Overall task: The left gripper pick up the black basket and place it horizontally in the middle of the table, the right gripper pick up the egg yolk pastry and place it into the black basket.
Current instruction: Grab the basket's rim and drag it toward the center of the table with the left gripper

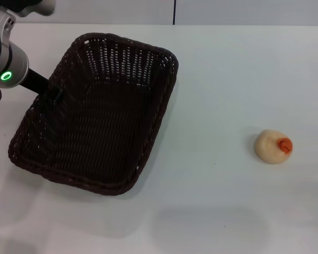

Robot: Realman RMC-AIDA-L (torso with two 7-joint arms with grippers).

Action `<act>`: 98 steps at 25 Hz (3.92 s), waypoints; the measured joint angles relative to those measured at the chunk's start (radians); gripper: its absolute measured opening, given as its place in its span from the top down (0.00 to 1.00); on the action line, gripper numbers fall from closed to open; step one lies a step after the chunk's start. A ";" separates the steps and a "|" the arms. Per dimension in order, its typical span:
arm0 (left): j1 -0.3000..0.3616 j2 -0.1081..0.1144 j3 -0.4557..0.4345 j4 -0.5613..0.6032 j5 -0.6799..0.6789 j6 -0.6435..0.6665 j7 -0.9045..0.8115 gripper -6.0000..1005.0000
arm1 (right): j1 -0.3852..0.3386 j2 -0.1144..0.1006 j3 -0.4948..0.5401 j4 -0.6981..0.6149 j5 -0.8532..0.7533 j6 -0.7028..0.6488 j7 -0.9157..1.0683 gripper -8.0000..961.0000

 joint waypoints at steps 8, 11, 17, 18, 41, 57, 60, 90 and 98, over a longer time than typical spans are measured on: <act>0.003 0.000 0.011 0.002 0.001 0.011 0.029 0.73 | -0.005 -0.001 0.000 0.000 0.000 -0.005 0.000 0.29; 0.010 0.000 0.038 -0.014 0.000 0.023 0.071 0.73 | -0.006 0.000 0.000 0.000 0.000 -0.009 0.000 0.29; 0.025 -0.004 0.142 -0.075 0.000 0.089 0.171 0.73 | -0.006 0.001 0.000 0.000 0.000 -0.012 0.000 0.29; 0.025 -0.004 0.142 -0.075 0.000 0.089 0.171 0.73 | -0.006 0.001 0.000 0.000 0.000 -0.012 0.000 0.29; -0.112 -0.010 0.157 -0.042 -0.276 0.158 0.514 0.80 | 0.005 0.001 -0.014 0.006 -0.001 -0.029 0.000 0.29; -0.205 -0.006 0.038 0.164 -0.511 0.175 0.769 0.80 | 0.005 0.001 -0.015 0.005 -0.002 -0.033 0.000 0.29; -0.210 -0.004 0.001 0.189 -0.545 0.180 0.796 0.80 | 0.003 0.001 -0.015 0.005 -0.002 -0.033 0.000 0.29; -0.219 -0.007 0.086 0.263 -0.402 0.282 0.831 0.75 | 0.008 0.001 -0.030 0.004 -0.001 -0.033 -0.002 0.29; -0.216 -0.010 0.088 0.274 -0.405 0.286 0.821 0.71 | 0.007 0.001 -0.032 0.002 -0.001 -0.033 -0.002 0.29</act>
